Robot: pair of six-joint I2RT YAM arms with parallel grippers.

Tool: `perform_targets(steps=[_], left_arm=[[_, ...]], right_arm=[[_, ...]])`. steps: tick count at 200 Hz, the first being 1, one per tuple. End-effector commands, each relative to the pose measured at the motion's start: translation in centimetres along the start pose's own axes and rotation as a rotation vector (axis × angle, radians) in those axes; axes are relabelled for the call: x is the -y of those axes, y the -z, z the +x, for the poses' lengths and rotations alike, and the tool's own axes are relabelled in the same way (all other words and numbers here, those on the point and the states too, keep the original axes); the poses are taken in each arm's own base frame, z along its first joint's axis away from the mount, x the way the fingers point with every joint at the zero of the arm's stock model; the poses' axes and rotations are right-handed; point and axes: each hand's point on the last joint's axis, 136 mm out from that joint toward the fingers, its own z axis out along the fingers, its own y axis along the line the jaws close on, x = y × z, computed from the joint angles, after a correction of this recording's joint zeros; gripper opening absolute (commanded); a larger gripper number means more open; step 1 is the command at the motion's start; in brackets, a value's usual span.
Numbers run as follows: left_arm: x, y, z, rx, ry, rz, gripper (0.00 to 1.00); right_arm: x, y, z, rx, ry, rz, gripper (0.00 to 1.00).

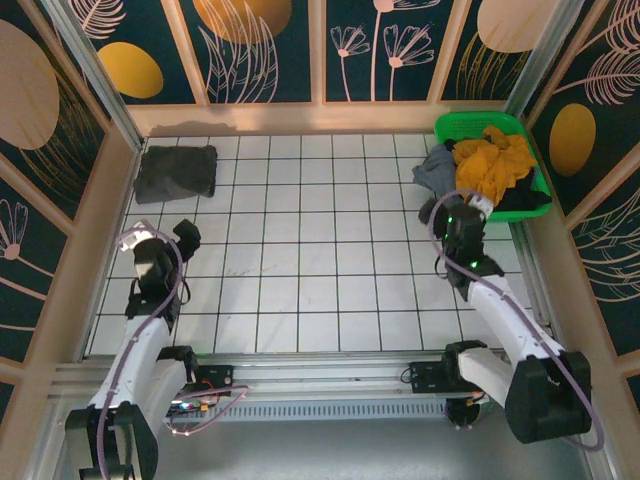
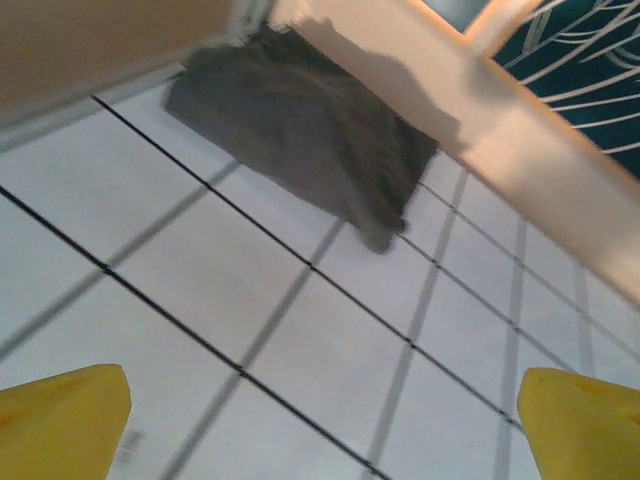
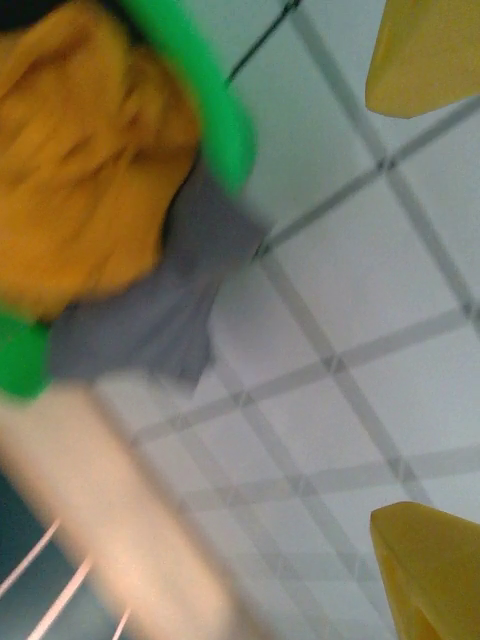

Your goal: Fold and stack the t-shirts

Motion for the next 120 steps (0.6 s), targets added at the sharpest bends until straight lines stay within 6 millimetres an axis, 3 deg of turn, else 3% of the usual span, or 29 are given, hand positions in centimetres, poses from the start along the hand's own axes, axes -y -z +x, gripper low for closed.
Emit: perform_targets(steps=[1,17,47,70,87,102,120], left_arm=[[-0.3,0.2,-3.0,0.224,-0.202,-0.02,0.99],[-0.8,-0.7,-2.3,0.245,-0.182,-0.016,0.99],[-0.8,-4.3,-1.4,0.217,-0.238,-0.05,0.99],[0.0,-6.7,-2.1,0.249,-0.277,-0.051,0.99],[0.8,-8.2,-1.3,0.201,-0.305,-0.015,0.99],[1.5,-6.9,-1.4,0.244,-0.313,0.046,0.99],[0.9,-3.0,-1.6,0.377,-0.286,0.103,0.99]], right_arm=[[1.9,-0.7,-3.1,0.229,0.152,0.11,0.99],[2.4,-2.2,-1.3,0.192,0.234,0.106,0.99],[2.8,-4.2,0.1,0.215,0.254,0.054,0.99],[2.1,-5.6,-0.6,0.253,0.286,-0.012,0.99],[1.6,-6.4,-1.4,0.276,0.326,-0.054,0.99],[2.5,-6.3,-1.0,0.285,0.285,-0.097,0.99],[2.4,-4.8,-0.4,0.332,0.291,-0.154,0.99]])
